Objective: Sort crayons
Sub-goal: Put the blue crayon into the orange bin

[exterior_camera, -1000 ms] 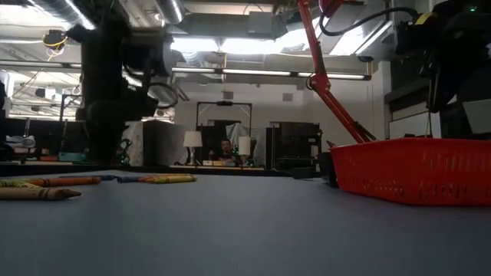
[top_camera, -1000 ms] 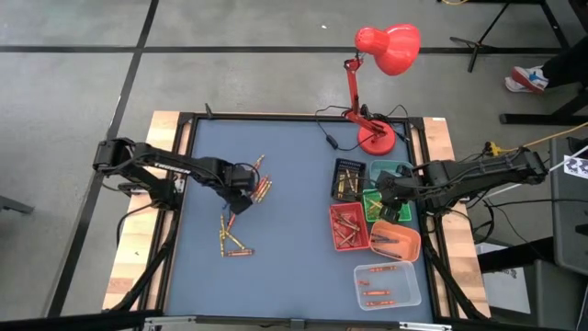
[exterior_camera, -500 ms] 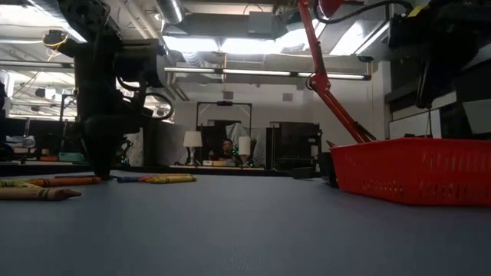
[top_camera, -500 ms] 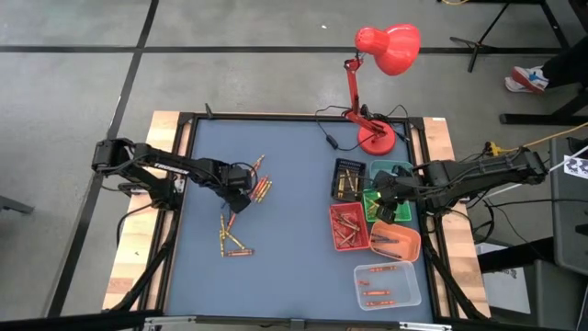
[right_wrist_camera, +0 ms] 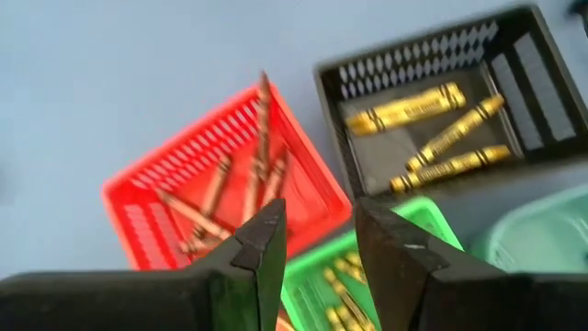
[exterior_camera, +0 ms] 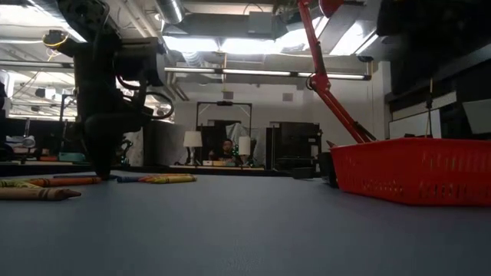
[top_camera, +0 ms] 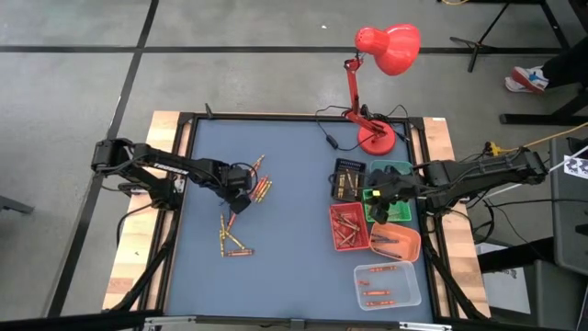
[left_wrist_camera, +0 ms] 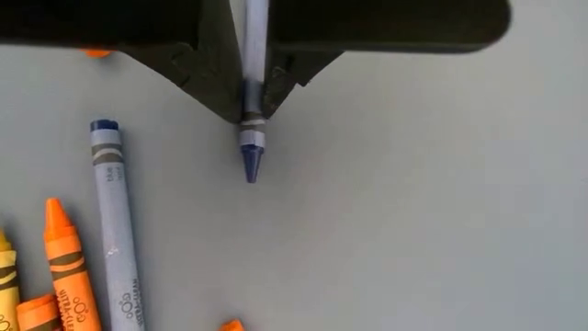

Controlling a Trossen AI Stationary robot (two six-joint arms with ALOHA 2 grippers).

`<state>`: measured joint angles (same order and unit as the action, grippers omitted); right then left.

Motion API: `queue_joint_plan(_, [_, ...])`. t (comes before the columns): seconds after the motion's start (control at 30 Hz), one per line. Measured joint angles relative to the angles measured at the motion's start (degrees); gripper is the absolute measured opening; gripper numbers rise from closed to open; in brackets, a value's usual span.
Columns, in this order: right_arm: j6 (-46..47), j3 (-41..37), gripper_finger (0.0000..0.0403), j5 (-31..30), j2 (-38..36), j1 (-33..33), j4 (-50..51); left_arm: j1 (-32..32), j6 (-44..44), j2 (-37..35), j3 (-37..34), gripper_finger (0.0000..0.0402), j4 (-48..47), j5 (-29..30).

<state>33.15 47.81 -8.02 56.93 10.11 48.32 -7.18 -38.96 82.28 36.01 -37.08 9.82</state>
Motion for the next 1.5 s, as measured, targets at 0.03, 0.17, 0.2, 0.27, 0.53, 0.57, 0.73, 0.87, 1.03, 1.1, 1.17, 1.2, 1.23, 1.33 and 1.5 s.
queue_joint_plan(0.03, [0.0,0.0,0.0131,0.0,0.0,0.0,-1.3,0.0,0.0,0.0,0.0,0.0017,0.1,0.1])
queue_joint_plan(0.17, [-0.5,0.0,0.0131,0.0,0.0,0.0,-6.2,0.0,1.0,0.1,0.8,0.0008,-0.2,0.2])
queue_joint_plan(0.2, [-0.6,0.0,0.0131,0.0,0.0,0.0,-7.3,0.0,1.9,0.2,1.2,0.0007,-0.4,0.1])
queue_joint_plan(0.27, [-0.6,0.0,0.0131,0.0,0.0,0.0,-9.0,-0.1,2.9,0.4,2.5,0.0006,0.7,0.3])
queue_joint_plan(0.53, [-0.6,0.0,0.0131,-0.1,1.2,0.0,-14.9,-0.1,6.8,0.2,12.1,0.0005,4.1,0.0])
queue_joint_plan(0.57, [-0.6,0.0,0.0131,-0.1,1.7,0.0,-15.8,0.0,7.3,0.2,13.1,0.0005,5.6,-0.1])
queue_joint_plan(0.73, [-2.0,0.0,0.0131,-0.1,5.0,0.0,-22.6,1.6,10.9,0.2,15.6,0.0005,24.8,-0.3])
queue_joint_plan(0.87, [-6.5,0.0,0.0131,-0.1,8.3,0.0,-29.3,3.4,14.2,0.3,15.6,0.0005,44.4,-0.4])
queue_joint_plan(1.03, [-11.9,0.0,0.0131,-0.1,12.2,0.0,-38.4,6.0,17.4,0.4,15.6,0.0005,57.5,-0.4])
queue_joint_plan(1.1, [-13.7,0.0,0.0131,-0.1,13.7,0.0,-42.3,7.0,18.6,0.4,15.6,0.0005,59.7,-0.4])
queue_joint_plan(1.17, [-15.6,0.0,0.0131,-0.1,15.2,0.0,-46.9,7.9,19.5,0.4,15.6,0.0005,60.0,-0.4])
queue_joint_plan(1.2, [-16.7,0.0,0.0131,-0.1,16.0,0.0,-48.8,8.4,20.1,0.4,15.6,0.0005,60.1,-0.4])
queue_joint_plan(1.23, [-17.7,0.0,0.0131,-0.1,16.8,0.0,-51.1,9.0,20.7,0.4,15.6,0.0005,60.1,-0.4])
queue_joint_plan(1.33, [-19.9,0.0,0.0131,-0.1,18.7,0.0,-57.2,10.4,22.4,0.4,15.6,0.0005,60.2,-0.4])
queue_joint_plan(1.5, [-21.5,0.0,0.0131,-0.1,21.7,0.0,-65.0,12.4,23.1,0.4,15.6,0.0005,60.3,-0.5])
